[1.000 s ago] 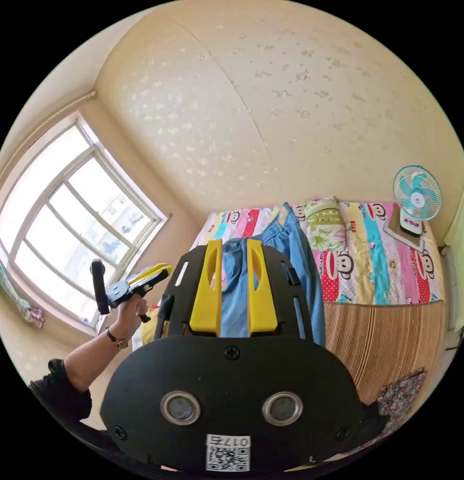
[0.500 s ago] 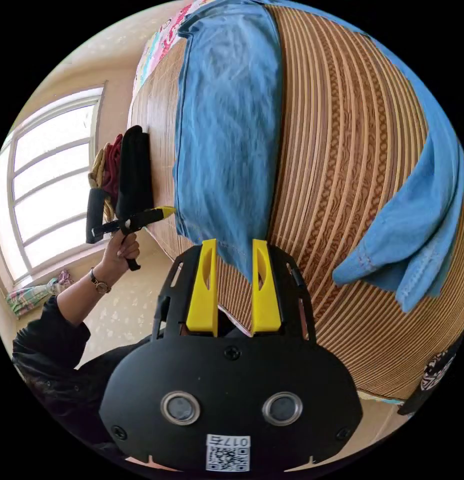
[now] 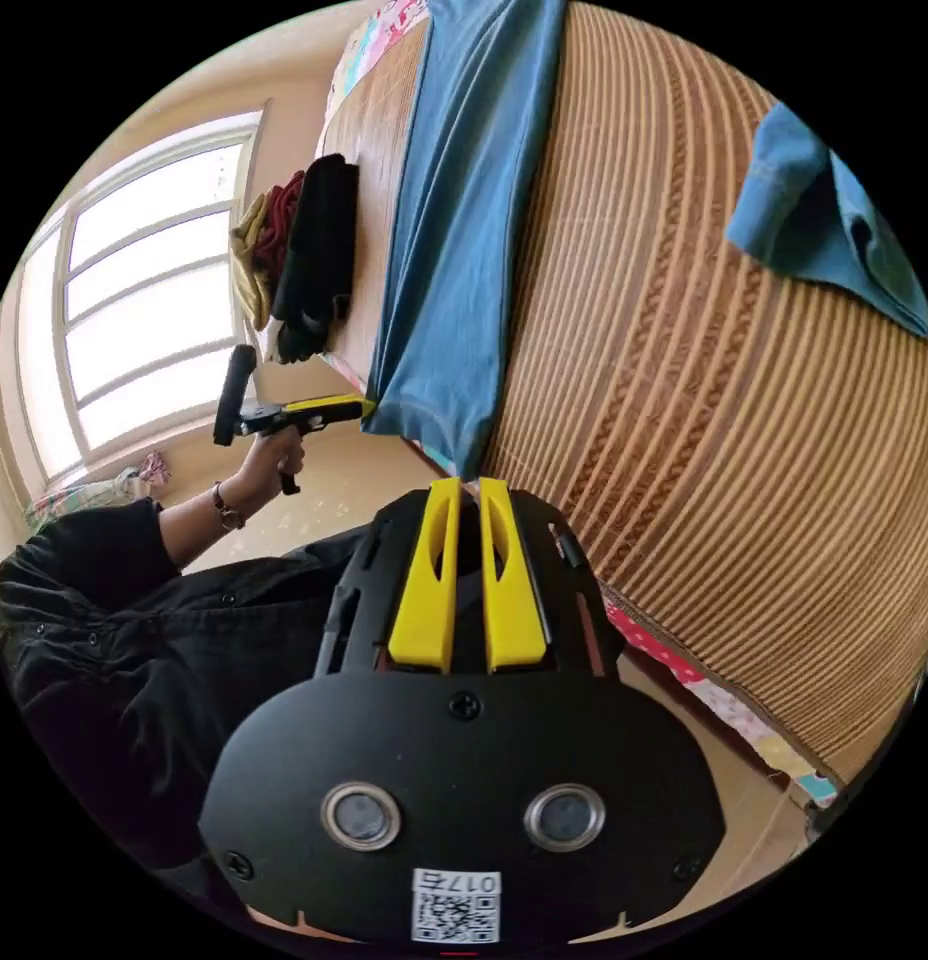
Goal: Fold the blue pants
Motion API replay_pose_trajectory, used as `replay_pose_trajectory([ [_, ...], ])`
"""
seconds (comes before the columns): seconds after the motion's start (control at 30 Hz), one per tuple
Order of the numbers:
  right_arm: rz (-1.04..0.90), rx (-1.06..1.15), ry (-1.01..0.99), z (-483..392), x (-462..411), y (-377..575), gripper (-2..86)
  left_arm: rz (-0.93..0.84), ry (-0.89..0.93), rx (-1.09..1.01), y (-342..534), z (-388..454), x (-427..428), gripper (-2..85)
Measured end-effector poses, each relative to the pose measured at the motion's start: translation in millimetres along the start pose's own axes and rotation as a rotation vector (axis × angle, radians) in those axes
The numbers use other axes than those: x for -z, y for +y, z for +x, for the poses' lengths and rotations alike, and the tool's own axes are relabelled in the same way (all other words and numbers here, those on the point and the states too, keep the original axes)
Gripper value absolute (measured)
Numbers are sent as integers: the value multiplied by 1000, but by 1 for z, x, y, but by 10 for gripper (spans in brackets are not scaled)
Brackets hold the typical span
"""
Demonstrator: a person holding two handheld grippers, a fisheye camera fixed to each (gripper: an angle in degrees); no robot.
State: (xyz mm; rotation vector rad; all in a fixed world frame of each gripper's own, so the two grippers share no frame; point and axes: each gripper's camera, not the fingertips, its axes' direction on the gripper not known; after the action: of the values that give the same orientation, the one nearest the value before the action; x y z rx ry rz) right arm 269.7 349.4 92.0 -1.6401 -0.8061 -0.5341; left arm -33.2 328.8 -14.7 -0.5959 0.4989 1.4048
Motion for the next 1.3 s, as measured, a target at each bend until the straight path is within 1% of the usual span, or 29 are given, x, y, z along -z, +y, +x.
replay_pose_trajectory([
  [0.07, 274, -148, 210, 16, 81, 16, 95, 26, 69, 178, 5, -35, 26, 99],
  [0.1, 345, -182, 248, 20, 99, 20, 106, 44, 91, 220, 6, -43, 34, 100],
  [0.13, 467, -228, 298, 28, 131, 25, 117, 93, 141, 292, 7, -55, 49, 100],
  [0.17, 533, -235, 306, 37, 154, 26, 123, 149, 186, 324, 6, -59, 65, 100],
  [0.2, 544, -230, 295, 42, 162, 25, 125, 182, 211, 315, 3, -57, 74, 101],
  [0.23, 534, -211, 247, 54, 174, 19, 125, 250, 264, 249, -6, -46, 92, 102],
  [0.27, 466, -161, 157, 66, 178, 10, 123, 300, 307, 145, -20, -26, 109, 105],
  [0.3, 417, -124, 104, 71, 179, 5, 117, 315, 324, 83, -29, -14, 117, 107],
  [0.33, 358, -79, 48, 79, 179, 1, 105, 327, 346, -49, -47, 16, 131, 112],
  [0.37, 356, -85, 68, 83, 182, 5, 67, 326, 354, -185, -65, 49, 142, 116],
  [0.4, 365, -102, 92, 86, 185, 9, 48, 326, 349, -244, -74, 66, 147, 118],
  [0.47, 426, -147, 103, 97, 200, 33, 29, 335, 312, -423, -107, 127, 158, 121],
  [0.53, 502, -145, 62, 104, 214, 58, 21, 313, 289, -507, -134, 164, 154, 122],
  [0.6, 597, -166, 20, 112, 229, 89, 16, 242, 253, -539, -163, 191, 140, 108],
  [0.67, 775, -209, -115, 130, 253, 144, 12, 105, 118, -491, -192, 206, 113, 40],
  [0.7, 821, -231, -143, 135, 259, 159, 12, 131, 75, -472, -192, 204, 116, 32],
  [0.73, 903, -286, -174, 146, 269, 191, 11, 130, 129, -513, -191, 199, 122, 21],
  [0.77, 956, -337, -182, 156, 277, 222, 10, 41, 201, -513, -191, 190, 123, 15],
  [0.8, 966, -361, -175, 160, 280, 235, 9, 4, 255, -502, -188, 183, 123, 14],
  [0.83, 969, -389, -152, 167, 283, 259, 8, -48, 421, -509, -177, 165, 125, 11],
  [0.87, 940, -412, -122, 171, 282, 278, 8, -78, 561, -508, -161, 144, 127, 10],
  [0.97, 796, -434, -76, 171, 251, 310, 7, -144, 721, -440, -108, 93, 118, 11],
  [1.0, 765, -443, -69, 170, 240, 314, 7, -172, 724, -417, -97, 85, 113, 13],
  [1.07, 647, -494, -75, 172, 198, 330, 7, -278, 682, -270, -59, 47, 82, 25],
  [1.1, 632, -508, -86, 172, 189, 335, 7, -292, 676, -225, -50, 37, 75, 33],
  [1.13, 629, -537, -112, 172, 177, 346, 7, -319, 673, -124, -34, 14, 64, 49],
  [1.17, 658, -553, -141, 170, 172, 358, 7, -324, 682, -28, -21, -8, 61, 85],
  [1.23, 728, -553, -178, 161, 175, 374, 6, -269, 676, 70, -9, -37, 75, 115],
  [1.3, 776, -522, -179, 143, 186, 384, 6, -164, 596, 61, -8, -50, 111, 124],
])
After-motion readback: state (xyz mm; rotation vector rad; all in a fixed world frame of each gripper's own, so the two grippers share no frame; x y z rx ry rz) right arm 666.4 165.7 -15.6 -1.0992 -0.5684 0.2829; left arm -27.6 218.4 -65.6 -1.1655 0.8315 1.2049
